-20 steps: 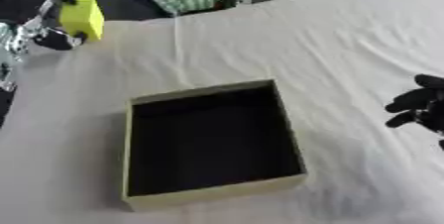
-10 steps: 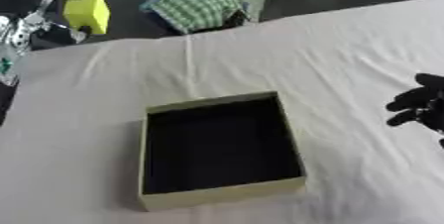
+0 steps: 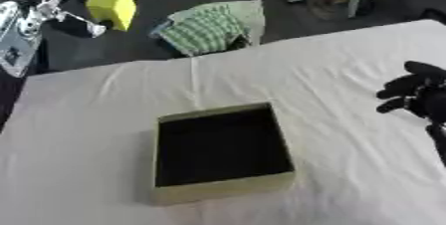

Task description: Pick up objects on the table and place them in the box.

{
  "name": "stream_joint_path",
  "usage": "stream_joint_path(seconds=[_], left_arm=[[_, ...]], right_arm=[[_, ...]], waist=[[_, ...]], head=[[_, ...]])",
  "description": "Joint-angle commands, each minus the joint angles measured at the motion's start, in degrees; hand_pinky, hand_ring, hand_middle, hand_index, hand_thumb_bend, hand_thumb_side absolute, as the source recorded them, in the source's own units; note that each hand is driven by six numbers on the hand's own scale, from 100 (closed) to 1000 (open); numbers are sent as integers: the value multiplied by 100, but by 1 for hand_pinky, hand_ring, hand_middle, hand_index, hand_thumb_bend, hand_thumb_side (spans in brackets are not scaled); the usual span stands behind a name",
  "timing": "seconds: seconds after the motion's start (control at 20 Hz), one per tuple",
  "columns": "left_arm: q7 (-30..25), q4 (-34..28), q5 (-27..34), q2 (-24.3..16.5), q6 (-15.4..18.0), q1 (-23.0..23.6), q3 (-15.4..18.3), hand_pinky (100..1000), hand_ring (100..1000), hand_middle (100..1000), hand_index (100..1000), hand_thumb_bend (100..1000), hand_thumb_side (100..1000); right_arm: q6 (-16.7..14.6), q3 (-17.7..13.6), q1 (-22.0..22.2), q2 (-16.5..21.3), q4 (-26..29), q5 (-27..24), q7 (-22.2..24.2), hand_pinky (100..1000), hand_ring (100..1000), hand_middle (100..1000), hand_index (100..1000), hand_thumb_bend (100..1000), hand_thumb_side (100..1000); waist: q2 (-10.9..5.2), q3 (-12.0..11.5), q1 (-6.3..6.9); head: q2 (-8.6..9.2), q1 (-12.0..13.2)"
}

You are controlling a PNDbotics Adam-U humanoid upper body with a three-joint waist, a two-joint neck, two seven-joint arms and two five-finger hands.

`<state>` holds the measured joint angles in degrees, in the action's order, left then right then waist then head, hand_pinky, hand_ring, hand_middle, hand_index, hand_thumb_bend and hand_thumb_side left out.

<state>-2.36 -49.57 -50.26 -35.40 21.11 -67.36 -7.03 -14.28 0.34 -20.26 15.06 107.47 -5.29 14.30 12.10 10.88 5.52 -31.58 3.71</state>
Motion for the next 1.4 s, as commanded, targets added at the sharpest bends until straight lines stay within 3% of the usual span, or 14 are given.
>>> stream_joint_path(seconds=[0.05, 0.3, 0.6, 1.25, 1.4], left_arm=[[-304, -698, 431, -45, 329, 73, -410, 631, 457, 374, 541, 468, 109], [-816, -1688, 951, 56, 581, 485, -1024, 637, 464, 388, 548, 469, 134], [-1236, -2239, 1179, 364, 684, 946, -1449, 646, 473, 405, 564, 466, 156], [-1520, -2083, 558, 945, 1068, 1634, -1746, 675, 513, 466, 620, 518, 238], [-1520, -2057, 477, 996, 1116, 1712, -1769, 704, 559, 528, 697, 581, 292]], right_arm=[[-1, -57, -20, 150, 32, -119, -44, 608, 705, 677, 887, 100, 669], [-7, -52, 26, 154, 12, -189, -63, 610, 705, 678, 886, 100, 665], [-22, -37, 44, 141, 5, -236, -62, 610, 705, 678, 885, 100, 661], [-29, 8, 25, 101, -9, -256, -21, 609, 705, 677, 885, 100, 663], [-33, 12, 24, 97, -8, -249, -15, 608, 704, 676, 885, 100, 663]], waist=[[-222, -62, -74], [-414, -257, -168], [-510, -320, -250], [-495, -364, -320], [-484, -372, -335]], head=[[-195, -164], [-427, -360], [-563, -447], [-559, -479], [-557, -470]])
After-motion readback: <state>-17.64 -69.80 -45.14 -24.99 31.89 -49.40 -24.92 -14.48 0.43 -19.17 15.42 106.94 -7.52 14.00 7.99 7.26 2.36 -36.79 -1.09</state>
